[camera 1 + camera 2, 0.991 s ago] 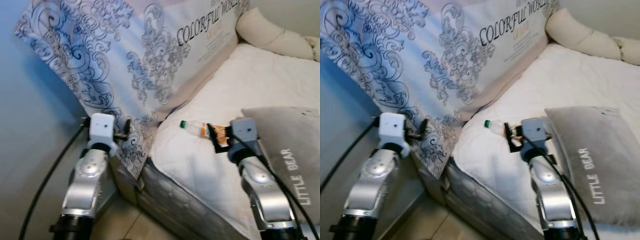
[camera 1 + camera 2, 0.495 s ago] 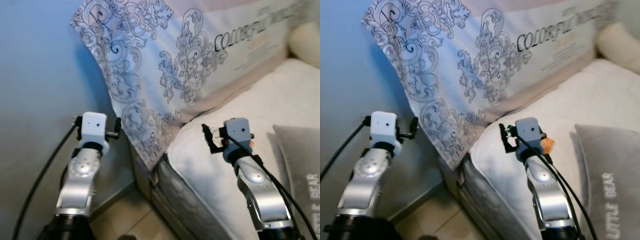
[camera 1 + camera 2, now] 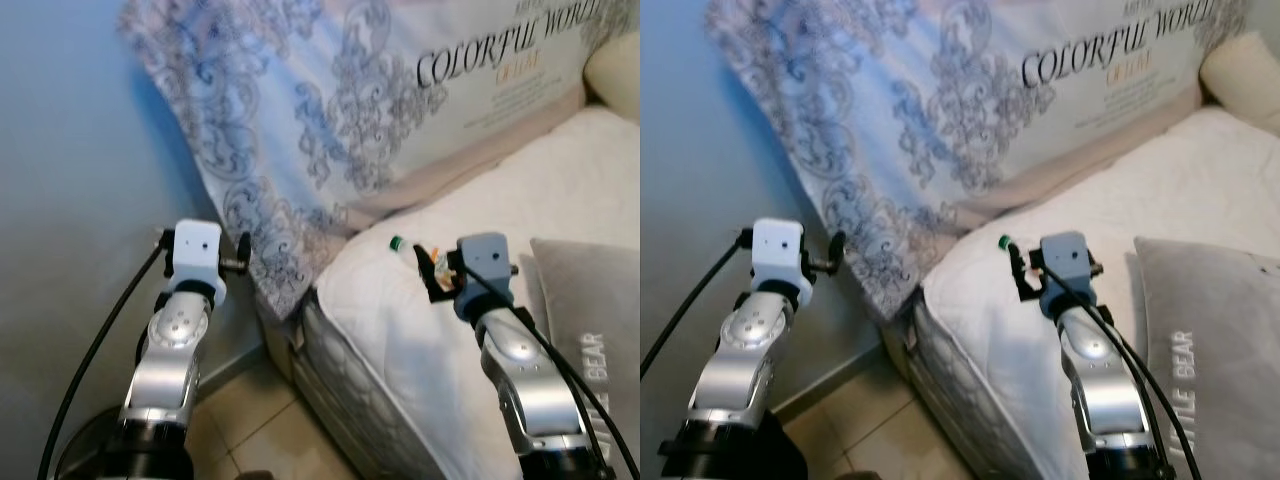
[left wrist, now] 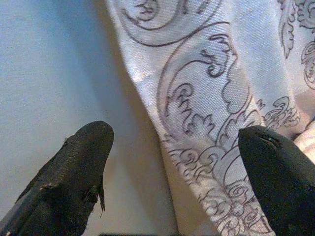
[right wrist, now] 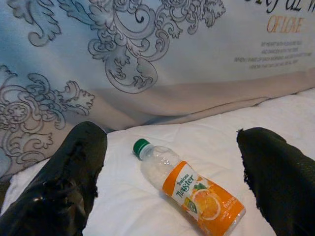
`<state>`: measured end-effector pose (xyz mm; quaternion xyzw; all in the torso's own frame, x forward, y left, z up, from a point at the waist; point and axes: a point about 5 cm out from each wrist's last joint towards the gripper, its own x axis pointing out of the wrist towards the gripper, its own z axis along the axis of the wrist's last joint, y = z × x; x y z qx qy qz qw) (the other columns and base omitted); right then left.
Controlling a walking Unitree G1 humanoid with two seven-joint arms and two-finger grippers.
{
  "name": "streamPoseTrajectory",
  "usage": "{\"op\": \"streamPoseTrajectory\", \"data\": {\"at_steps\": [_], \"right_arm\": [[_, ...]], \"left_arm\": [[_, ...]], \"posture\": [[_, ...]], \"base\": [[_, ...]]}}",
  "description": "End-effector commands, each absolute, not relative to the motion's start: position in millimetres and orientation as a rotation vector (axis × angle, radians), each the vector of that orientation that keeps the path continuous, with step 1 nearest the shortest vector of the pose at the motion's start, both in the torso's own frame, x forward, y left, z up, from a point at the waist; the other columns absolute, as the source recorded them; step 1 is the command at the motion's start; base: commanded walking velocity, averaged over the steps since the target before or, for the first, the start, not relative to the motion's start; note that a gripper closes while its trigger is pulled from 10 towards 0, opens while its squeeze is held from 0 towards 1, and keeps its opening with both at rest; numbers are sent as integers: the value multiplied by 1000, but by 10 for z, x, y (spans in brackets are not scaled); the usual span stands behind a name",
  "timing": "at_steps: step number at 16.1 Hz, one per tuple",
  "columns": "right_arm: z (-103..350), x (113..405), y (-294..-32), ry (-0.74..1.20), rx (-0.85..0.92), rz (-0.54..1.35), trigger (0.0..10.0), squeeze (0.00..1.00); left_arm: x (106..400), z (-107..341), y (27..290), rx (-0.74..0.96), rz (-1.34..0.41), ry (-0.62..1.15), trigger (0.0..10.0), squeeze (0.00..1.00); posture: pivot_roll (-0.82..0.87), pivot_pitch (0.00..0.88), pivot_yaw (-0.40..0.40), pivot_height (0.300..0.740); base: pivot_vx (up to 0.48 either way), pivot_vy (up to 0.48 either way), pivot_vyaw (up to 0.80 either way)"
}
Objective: Clean up the room
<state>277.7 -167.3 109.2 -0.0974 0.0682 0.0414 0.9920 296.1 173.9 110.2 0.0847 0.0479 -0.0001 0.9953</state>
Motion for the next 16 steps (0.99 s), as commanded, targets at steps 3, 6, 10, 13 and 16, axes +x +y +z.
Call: {"op": "streamPoseTrajectory", "data": {"at_steps": [3,6,10,13,16], "right_arm": [[1118,2798,-1644,127,-189,90,10000,0],[1121,2807,-1639,124,-192,96,10000,0],[1126,2801,-1575,118,-216,143,10000,0],[1121,2797,-1552,118,-216,156,10000,0],[1123,2815,-1601,122,-194,117,10000,0]], "left_arm": [[2972,1114,1750,166,-9,96,10000,0],[2971,1139,1737,152,-35,79,10000,0],[2977,1163,1749,139,-43,70,10000,0],[2978,1169,1755,138,-45,67,10000,0],[2980,1153,1735,153,-59,77,10000,0]], "posture": [[-12,0,15,740],[-9,0,16,740],[-9,0,17,740],[-8,0,18,740],[-8,0,17,740]], "base": [[0,0,0],[0,0,0],[232,0,578],[363,0,800],[102,0,135]]}}
